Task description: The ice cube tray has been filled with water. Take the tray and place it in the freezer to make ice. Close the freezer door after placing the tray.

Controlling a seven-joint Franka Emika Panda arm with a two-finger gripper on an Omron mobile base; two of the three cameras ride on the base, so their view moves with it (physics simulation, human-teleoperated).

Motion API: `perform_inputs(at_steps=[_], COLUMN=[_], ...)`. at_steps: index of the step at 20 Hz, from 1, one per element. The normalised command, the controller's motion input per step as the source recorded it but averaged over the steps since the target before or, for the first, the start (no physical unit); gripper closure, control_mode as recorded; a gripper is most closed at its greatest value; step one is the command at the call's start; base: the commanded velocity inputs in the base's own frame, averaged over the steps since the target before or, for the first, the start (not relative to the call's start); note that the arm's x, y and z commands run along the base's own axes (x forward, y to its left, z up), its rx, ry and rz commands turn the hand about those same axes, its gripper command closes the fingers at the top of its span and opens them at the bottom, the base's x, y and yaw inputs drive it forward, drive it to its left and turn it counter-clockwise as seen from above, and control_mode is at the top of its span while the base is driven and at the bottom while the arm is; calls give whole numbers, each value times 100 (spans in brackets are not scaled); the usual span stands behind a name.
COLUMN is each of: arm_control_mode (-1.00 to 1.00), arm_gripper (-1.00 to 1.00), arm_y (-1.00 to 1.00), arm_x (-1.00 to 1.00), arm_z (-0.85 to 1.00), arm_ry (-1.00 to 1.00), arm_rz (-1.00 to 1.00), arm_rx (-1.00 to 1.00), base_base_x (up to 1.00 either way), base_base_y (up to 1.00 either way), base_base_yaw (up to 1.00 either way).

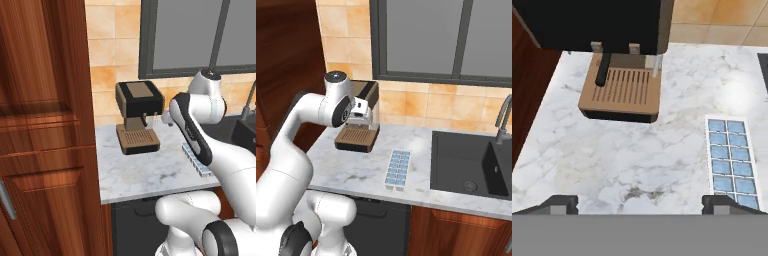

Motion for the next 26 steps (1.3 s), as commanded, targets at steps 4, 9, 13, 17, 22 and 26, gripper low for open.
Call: perform_inputs(at_steps=[4, 9, 13, 17, 22, 26], arm_control_mode=[-100, -100, -100, -100, -100, -100], arm_gripper=[-100, -100, -100, -100, -100, -100], arm_y=[-39, -53, -69, -86, -57, -26], arm_x=[-5, -1, 1, 3, 4, 3], arm_z=[-10, -24, -38, -30, -14, -1], arm_ry=[1, 2, 2, 0, 0, 0], arm_rz=[-1, -7, -15, -10, -5, -1], arm_rx=[-6, -11, -13, -1, 1, 8], base_base_x=[0, 0, 0, 0, 0, 0], base_base_y=[0, 0, 0, 0, 0, 0], base_base_yaw=[0, 0, 0, 0, 0, 0])
